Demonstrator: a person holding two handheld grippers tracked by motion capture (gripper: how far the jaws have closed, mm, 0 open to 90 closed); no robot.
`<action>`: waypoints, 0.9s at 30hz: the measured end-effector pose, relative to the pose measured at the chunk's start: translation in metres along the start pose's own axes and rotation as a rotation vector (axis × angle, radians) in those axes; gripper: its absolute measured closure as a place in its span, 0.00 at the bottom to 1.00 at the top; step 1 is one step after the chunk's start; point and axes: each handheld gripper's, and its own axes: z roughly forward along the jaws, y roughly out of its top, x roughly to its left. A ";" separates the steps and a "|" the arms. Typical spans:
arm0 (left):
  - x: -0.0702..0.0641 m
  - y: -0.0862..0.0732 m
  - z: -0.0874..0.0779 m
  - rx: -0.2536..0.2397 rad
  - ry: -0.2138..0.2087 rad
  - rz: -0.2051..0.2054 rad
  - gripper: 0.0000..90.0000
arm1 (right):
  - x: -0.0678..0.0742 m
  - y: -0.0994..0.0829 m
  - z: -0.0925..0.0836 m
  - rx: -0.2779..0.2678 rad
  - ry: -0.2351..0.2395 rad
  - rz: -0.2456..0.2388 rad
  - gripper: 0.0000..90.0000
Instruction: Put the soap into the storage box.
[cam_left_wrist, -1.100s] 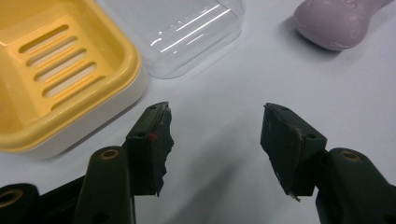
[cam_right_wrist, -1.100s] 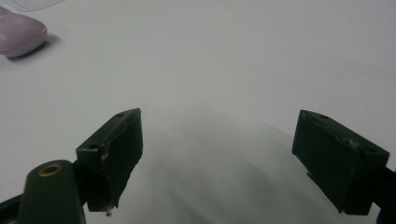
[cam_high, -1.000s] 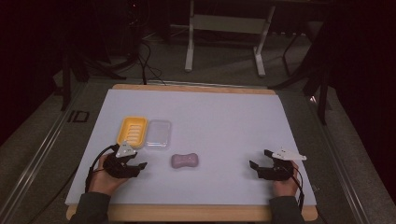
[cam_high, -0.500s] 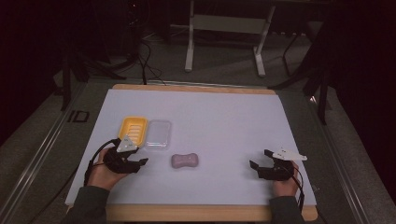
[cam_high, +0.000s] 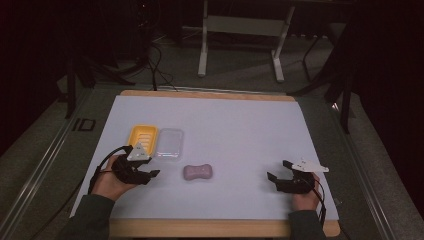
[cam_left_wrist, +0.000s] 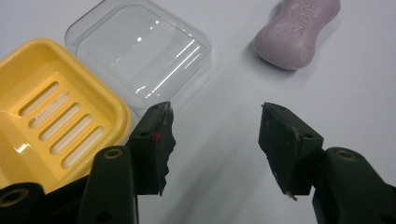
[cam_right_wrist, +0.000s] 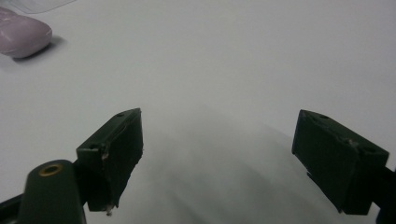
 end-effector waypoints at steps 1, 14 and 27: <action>0.000 0.001 0.000 0.006 0.002 0.008 0.50 | 0.000 0.000 0.000 0.000 0.000 0.001 0.18; -0.003 0.012 0.004 0.017 -0.013 0.053 0.52 | 0.000 0.000 -0.001 -0.001 0.003 0.001 0.18; -0.006 0.023 0.011 0.026 -0.035 0.084 0.51 | -0.001 0.000 -0.001 -0.005 0.009 0.002 0.18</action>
